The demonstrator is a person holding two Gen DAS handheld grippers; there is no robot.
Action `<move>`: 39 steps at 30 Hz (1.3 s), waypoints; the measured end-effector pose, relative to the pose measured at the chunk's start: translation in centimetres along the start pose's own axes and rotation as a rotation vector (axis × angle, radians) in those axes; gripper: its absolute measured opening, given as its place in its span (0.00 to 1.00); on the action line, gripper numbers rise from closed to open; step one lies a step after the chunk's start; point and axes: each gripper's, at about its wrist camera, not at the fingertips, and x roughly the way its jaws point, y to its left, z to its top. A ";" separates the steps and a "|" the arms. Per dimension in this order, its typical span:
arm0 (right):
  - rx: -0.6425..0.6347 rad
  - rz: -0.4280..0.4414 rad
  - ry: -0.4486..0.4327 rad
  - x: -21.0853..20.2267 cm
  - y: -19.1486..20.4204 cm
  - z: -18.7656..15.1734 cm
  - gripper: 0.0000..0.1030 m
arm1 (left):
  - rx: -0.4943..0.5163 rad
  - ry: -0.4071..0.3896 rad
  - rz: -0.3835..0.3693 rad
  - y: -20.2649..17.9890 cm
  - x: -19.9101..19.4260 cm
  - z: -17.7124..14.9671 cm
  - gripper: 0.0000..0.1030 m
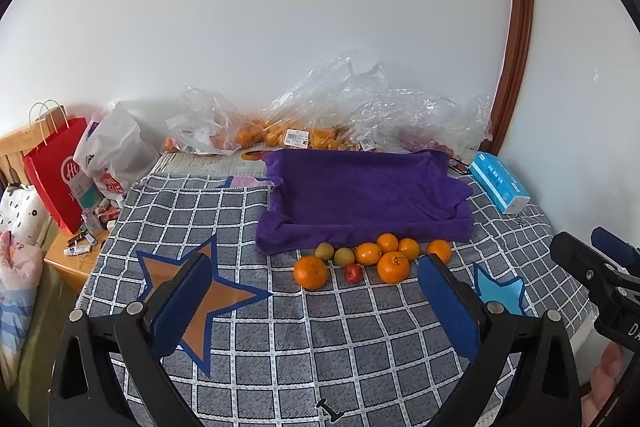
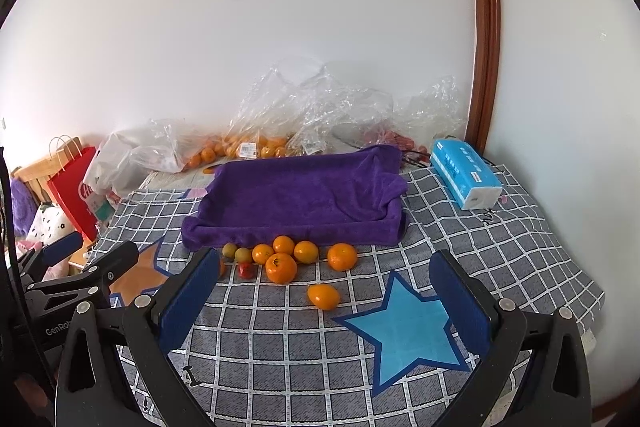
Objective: Organize fruits
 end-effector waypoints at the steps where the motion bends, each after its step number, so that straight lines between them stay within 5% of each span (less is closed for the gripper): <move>1: 0.002 0.002 0.000 0.0 -0.1 0.0 1.00 | 0.002 -0.002 0.002 0.0 0.0 0.0 1.00; 39: -0.008 0.004 -0.020 -0.1 0.4 0.0 1.00 | -0.005 -0.024 -0.002 0.2 -0.5 -0.1 1.00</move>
